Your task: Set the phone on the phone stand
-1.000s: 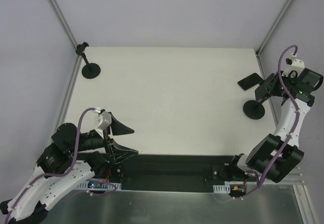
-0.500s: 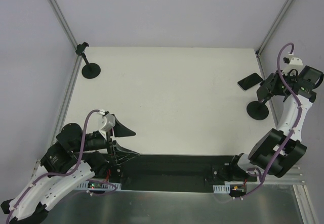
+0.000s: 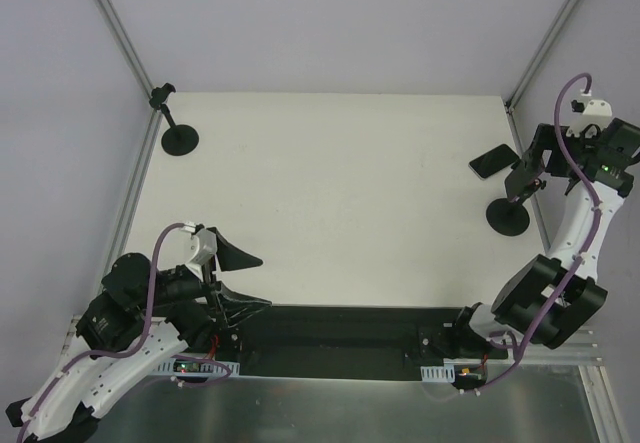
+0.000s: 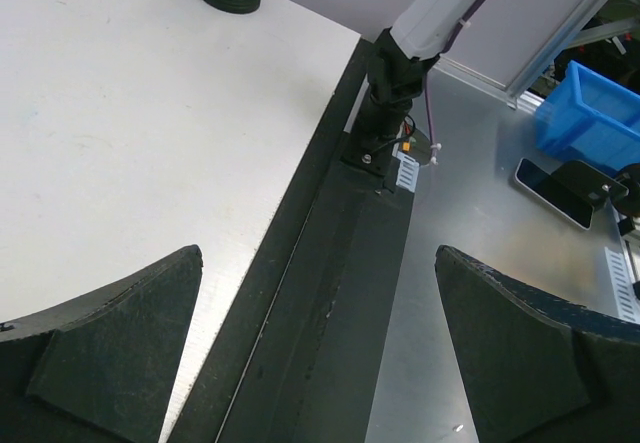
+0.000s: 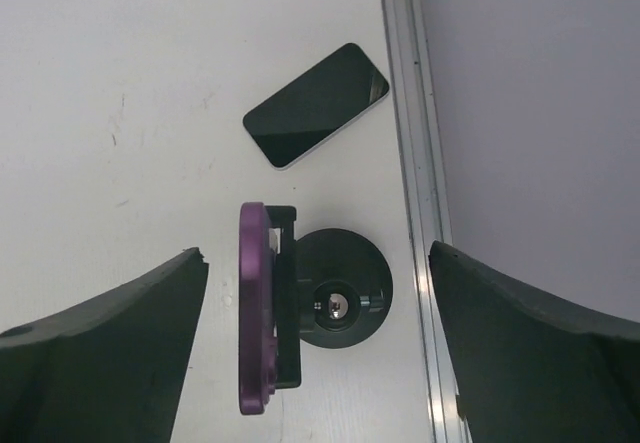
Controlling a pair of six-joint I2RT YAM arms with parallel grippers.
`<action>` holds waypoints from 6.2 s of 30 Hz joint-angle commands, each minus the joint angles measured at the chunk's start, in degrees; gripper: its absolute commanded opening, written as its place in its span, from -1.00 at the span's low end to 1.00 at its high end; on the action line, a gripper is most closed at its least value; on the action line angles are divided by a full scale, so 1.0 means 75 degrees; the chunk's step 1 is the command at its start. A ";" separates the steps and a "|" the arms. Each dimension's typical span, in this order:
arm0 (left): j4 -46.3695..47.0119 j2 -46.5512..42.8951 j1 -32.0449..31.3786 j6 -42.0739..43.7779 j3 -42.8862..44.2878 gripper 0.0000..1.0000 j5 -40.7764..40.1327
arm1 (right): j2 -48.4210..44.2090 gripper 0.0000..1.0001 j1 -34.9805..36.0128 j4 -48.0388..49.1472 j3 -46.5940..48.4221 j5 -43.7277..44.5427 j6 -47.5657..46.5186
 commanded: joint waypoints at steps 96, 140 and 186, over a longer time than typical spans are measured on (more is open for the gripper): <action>-0.0007 0.1412 0.0419 0.0187 0.0026 0.98 -0.0723 | 0.9702 -0.68 0.4495 -0.4409 0.8707 0.7361 0.4301; 0.0075 0.1411 0.0560 0.0210 0.0014 0.98 -0.0371 | 0.6725 0.93 0.4191 -0.2122 0.4077 0.7053 1.0051; 0.0040 0.0686 0.0571 0.0175 0.0014 0.98 -0.0922 | 0.5484 -0.54 0.5362 -0.2463 0.2016 0.4852 0.7898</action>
